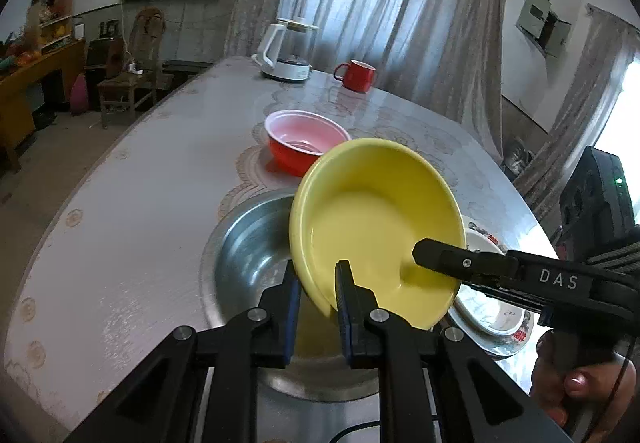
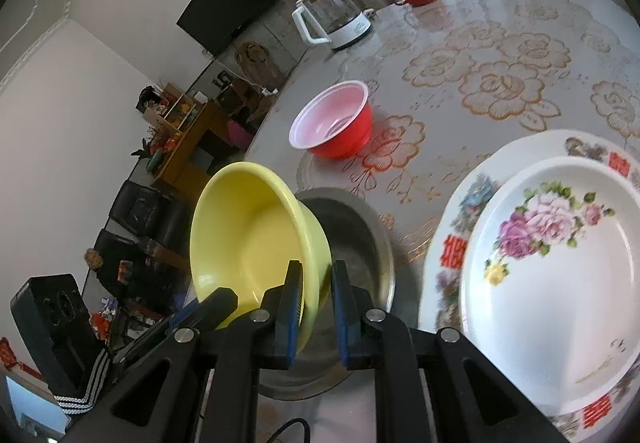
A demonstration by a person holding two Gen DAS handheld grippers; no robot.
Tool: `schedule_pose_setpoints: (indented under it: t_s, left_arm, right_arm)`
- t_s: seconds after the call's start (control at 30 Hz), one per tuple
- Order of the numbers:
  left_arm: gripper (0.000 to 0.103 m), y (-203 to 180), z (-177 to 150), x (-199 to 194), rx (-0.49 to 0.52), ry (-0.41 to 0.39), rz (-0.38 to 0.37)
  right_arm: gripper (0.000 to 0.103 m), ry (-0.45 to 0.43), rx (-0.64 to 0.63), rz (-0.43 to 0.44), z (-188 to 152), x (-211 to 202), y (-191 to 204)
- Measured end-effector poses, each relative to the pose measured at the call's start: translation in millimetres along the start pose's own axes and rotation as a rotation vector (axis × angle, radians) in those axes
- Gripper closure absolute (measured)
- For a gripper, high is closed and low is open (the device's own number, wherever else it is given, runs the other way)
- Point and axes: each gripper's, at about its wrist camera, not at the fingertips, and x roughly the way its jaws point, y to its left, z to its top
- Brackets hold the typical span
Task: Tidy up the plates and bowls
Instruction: 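Lift the yellow bowl with the right tool and carry it over the steel bowl, then lower the yellow bowl into the steel bowl and open the right tool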
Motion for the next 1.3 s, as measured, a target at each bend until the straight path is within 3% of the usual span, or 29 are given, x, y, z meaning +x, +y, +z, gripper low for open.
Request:
schedule_pose_setpoints:
  t_s: [0.8, 1.3]
  left_arm:
    - [0.087, 13.4, -11.8, 1.0, -0.022, 0.018, 0.012]
    - [0.085, 19.9, -19.7, 15.4, -0.032, 0.054, 0.013]
  right_arm:
    - [0.088, 0.072, -0.018, -0.052, -21.6, 19.2, 7.1]
    - [0.088, 0.106, -0.097, -0.151, -20.2, 29.0, 15.9]
